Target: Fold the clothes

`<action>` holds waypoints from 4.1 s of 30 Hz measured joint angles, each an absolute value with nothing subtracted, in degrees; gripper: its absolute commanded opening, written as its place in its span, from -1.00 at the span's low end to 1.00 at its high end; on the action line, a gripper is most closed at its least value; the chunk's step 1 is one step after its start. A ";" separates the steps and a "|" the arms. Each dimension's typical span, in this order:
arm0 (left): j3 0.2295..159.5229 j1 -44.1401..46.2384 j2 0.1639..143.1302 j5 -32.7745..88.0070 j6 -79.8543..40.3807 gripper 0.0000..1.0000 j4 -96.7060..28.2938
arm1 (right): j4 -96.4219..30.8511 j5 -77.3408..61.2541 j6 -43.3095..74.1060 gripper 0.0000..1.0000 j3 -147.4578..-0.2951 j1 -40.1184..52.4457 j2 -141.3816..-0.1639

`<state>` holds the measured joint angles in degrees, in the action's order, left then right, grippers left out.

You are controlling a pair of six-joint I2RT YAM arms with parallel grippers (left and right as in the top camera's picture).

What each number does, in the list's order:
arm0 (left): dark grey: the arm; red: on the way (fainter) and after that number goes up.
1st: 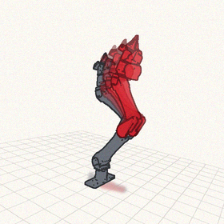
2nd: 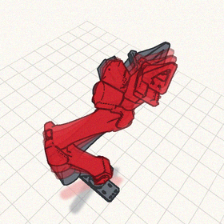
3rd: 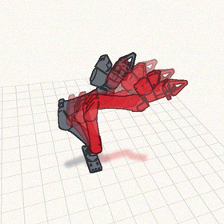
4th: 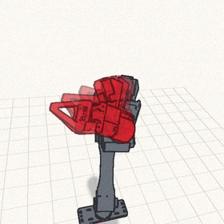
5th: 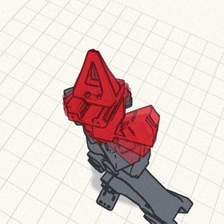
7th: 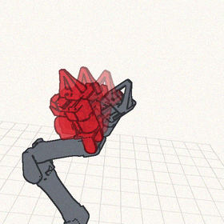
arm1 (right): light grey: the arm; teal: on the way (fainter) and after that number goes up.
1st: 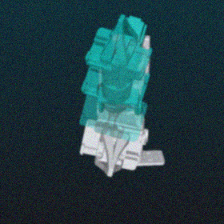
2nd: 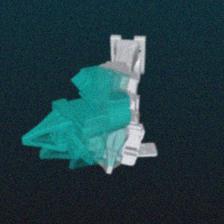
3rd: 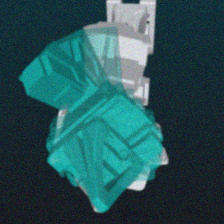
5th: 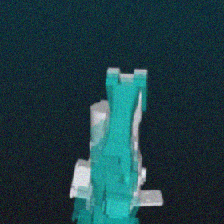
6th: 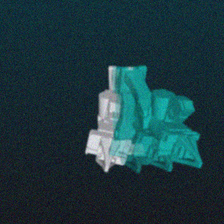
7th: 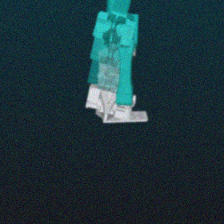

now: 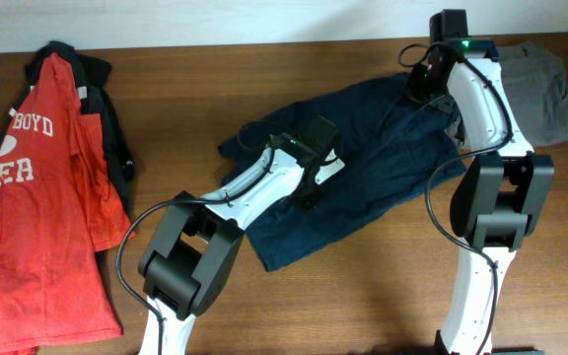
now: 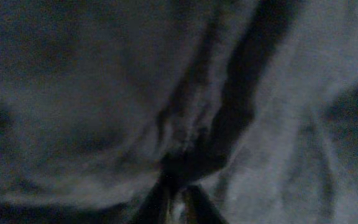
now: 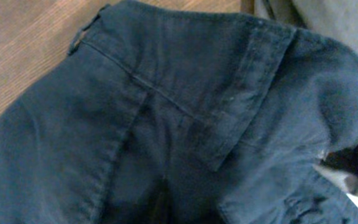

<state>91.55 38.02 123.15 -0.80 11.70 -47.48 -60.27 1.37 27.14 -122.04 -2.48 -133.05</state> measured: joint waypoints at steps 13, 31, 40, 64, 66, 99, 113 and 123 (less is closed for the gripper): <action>92.38 32.60 113.32 -5.34 3.38 -0.99 -55.24 | -81.73 -3.44 19.03 -0.92 -122.10 -3.95 -121.40; 82.30 41.87 108.97 4.49 3.14 -0.48 -66.48 | -80.47 -4.40 12.38 0.18 -101.75 -10.33 -121.45; 78.63 41.65 108.97 6.17 0.75 0.24 -64.01 | -76.18 -7.94 7.86 0.08 -102.78 -13.58 -121.45; 73.80 24.80 108.68 9.65 -15.90 -0.99 -49.34 | -76.20 -14.09 -3.46 -0.92 -114.06 -8.12 -121.45; 71.48 24.97 108.68 10.66 -16.53 -0.99 -48.31 | -76.18 -14.13 -3.49 -0.92 -114.06 -7.60 -121.45; 72.55 8.78 121.47 11.51 -12.25 -0.93 -3.77 | -74.83 -14.48 -3.60 -0.61 -114.04 -7.03 -121.45; 100.77 3.77 126.08 4.32 -9.45 0.98 -36.67 | -81.67 -18.83 -4.60 -0.92 -110.98 -4.05 -121.45; 117.38 3.77 126.06 4.95 -9.21 0.98 -51.77 | -70.41 -19.81 -3.99 -0.92 -96.20 2.17 -121.45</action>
